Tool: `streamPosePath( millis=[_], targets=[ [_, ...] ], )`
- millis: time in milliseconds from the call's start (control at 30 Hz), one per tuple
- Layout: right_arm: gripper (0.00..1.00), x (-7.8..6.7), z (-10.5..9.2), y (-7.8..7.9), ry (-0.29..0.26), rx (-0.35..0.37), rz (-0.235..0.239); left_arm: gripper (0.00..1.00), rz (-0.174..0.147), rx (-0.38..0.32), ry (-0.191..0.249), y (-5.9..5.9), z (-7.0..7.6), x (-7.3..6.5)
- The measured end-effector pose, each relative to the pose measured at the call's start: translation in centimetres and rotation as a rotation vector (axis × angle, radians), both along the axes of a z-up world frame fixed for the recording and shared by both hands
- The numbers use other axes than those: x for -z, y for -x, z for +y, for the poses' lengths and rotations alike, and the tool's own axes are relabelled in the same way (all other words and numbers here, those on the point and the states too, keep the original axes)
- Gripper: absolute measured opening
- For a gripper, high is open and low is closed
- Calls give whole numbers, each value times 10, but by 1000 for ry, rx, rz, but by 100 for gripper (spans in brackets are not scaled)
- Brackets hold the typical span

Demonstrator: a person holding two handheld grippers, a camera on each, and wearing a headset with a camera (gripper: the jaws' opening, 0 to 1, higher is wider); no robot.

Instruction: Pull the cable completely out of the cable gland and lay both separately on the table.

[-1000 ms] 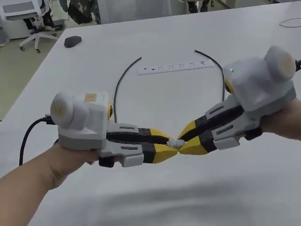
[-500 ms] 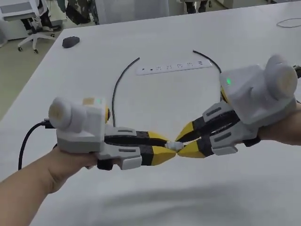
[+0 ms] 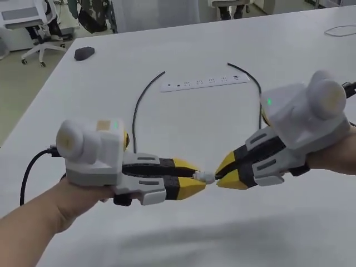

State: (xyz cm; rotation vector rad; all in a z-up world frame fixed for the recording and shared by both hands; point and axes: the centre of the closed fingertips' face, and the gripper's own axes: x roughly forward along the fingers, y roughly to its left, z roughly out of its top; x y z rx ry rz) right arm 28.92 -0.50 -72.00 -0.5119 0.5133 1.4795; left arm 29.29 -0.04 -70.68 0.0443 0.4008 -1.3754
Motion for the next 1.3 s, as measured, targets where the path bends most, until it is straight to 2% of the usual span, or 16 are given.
streamPosePath(
  millis=[167, 267, 300, 367, 467, 500, 533, 667, 900, 933, 967, 1000, 1167, 1300],
  targets=[
    [0, 3, -2, 2, 20, -7, -10, 15, -9, -3, -5, 1, 0, 1],
    [0, 10, -8, 4, 72, -7, -25, 15, -18, 0, -21, 2, 1, 5],
    [0, 11, -9, 5, 73, -9, -31, 15, -19, 0, -24, 3, 1, 5],
    [0, 14, -17, 4, 103, 21, -19, 15, -20, -3, -26, 4, 4, 6],
    [0, 20, -31, 3, 134, 50, -23, 15, -15, -8, -25, 6, 7, 6],
    [0, 22, -35, 2, 143, 54, -36, 15, -34, -6, -33, 6, 9, 6],
    [0, 24, -39, 1, 153, 66, -39, 15, -32, -6, -32, 7, 9, 6],
    [0, 34, -61, -5, 191, 124, -25, 15, -31, -20, -33, 5, 13, 7],
    [0, 47, -97, -8, 240, 184, -13, 15, -31, -31, -48, 9, 20, 9],
    [0, 49, -101, -9, 244, 194, -9, 15, -12, -41, -36, 9, 21, 9],
    [0, 52, -108, -10, 256, 205, -9, 15, -10, -43, -38, 9, 22, 9],
    [0, 54, -113, -11, 267, 212, -7, 15, -21, -43, -43, 8, 24, 10],
    [0, 62, -135, -14, 299, 253, -1, 15, -18, -60, -48, 9, 29, 11],
    [0, 73, -157, -17, 356, 292, -13, 15, -20, -71, -55, 10, 32, 12]
  ],
)
